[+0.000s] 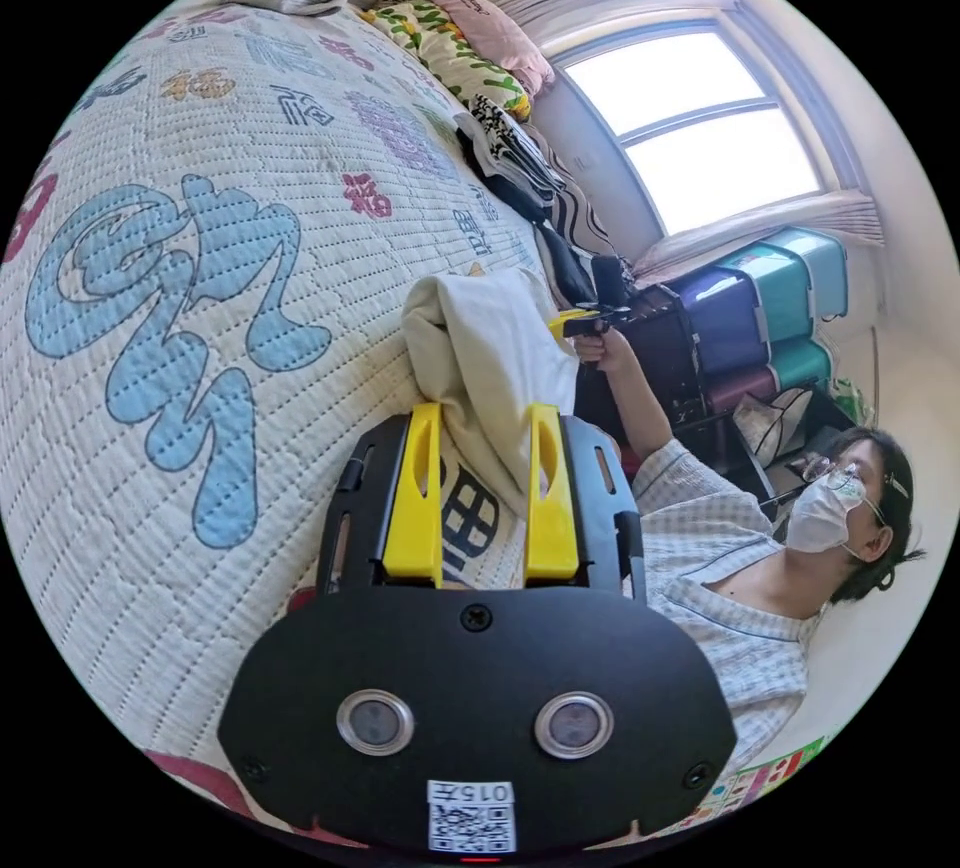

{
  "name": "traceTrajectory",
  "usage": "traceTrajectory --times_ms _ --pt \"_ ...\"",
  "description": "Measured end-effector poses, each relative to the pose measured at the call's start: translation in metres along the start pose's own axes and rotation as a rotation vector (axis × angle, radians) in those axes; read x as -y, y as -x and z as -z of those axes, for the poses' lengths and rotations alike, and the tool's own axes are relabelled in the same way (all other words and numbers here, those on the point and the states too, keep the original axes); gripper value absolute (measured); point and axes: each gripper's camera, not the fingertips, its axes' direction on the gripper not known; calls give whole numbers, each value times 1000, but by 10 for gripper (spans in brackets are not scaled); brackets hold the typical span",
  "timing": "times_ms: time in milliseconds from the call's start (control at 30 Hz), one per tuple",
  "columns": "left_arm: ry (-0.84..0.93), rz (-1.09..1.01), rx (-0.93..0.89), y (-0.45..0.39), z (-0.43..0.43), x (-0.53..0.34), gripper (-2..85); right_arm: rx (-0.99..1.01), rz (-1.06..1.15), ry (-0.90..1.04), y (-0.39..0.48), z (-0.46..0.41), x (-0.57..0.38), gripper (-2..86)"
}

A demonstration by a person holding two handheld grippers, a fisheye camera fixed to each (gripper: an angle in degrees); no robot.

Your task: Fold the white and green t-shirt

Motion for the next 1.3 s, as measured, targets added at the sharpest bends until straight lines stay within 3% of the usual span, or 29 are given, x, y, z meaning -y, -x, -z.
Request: traceTrajectory --times_ms 200,467,733,1000,1133,1300 --pt "15 15 -17 9 -3 16 92 -298 -86 250 57 -5 46 11" --pt "-34 31 -13 16 5 11 73 -492 -46 237 128 2 48 6" --pt "-38 30 -15 27 2 7 61 -431 -6 187 131 14 28 5" --pt "-102 -11 -105 33 5 11 10 -93 90 -89 92 72 -31 5" --pt "-119 -85 -142 14 -2 46 5 -93 95 -190 86 111 -50 5" --pt "-128 -205 -142 -23 -26 152 3 -211 56 -365 87 199 -60 6"
